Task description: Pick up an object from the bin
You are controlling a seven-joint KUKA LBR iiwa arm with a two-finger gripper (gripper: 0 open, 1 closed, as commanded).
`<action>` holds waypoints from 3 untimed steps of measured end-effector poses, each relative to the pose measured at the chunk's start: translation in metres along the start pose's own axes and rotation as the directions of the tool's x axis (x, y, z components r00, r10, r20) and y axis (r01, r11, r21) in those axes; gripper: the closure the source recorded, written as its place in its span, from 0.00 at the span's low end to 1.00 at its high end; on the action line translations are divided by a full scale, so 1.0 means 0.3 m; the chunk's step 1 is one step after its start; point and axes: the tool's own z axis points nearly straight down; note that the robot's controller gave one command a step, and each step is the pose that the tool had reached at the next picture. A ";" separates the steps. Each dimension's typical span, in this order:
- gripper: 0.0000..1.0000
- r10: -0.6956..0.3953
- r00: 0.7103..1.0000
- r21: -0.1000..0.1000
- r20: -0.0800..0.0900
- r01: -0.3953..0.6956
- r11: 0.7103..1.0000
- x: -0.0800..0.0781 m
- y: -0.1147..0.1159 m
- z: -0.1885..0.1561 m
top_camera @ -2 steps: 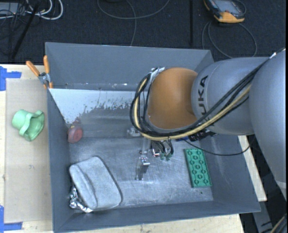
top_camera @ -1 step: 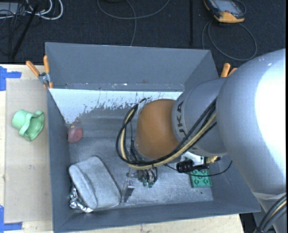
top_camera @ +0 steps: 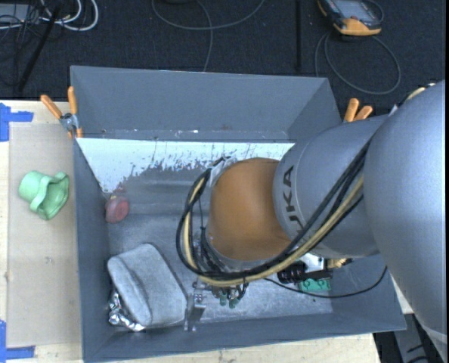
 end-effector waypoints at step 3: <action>0.00 -0.321 0.947 0.005 0.023 0.321 0.947 -0.179 -0.686 0.202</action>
Offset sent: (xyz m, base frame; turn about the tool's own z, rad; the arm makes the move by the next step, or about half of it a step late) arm 0.0318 -0.0536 -0.0641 0.1002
